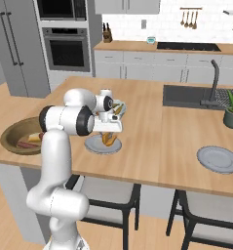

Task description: Place one bun and one sausage from the bowl on each plate.

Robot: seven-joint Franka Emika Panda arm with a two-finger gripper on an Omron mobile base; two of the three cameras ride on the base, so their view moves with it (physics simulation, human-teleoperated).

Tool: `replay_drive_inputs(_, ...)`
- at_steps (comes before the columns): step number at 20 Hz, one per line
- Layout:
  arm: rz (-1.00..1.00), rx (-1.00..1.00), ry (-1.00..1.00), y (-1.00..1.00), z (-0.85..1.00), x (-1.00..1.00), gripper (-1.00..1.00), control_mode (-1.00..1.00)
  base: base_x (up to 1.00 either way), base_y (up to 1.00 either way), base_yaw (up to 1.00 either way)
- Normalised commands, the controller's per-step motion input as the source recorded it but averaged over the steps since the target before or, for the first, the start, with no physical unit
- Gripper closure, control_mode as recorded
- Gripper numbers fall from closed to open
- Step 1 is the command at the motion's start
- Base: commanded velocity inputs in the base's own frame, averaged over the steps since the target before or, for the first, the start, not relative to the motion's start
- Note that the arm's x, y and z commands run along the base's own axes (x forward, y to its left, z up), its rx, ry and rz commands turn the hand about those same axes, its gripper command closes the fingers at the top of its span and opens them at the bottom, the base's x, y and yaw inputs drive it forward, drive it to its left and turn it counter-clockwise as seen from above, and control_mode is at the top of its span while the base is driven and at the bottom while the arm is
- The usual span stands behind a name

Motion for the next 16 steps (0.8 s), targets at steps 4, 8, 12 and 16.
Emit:
replay_drive_inputs(4, 0.00, 0.00, 0.00, 0.00, 0.00, 0.00, -1.00, -1.00, 0.00, 0.00, 0.00)
replay_drive_inputs(8, 0.00, 0.00, 0.00, 0.00, 0.06, -0.11, -1.00, -1.00, 0.00, 0.00, 0.00)
replay_drive_inputs(12, 0.00, 0.01, 0.02, -0.02, 0.49, -0.37, -1.00, -1.00, 0.00, 0.00, 0.00)
replay_drive_inputs(16, 0.00, 0.00, 0.00, 0.08, 0.53, -0.33, -1.00, -1.00, 0.00, 0.00, 0.00)
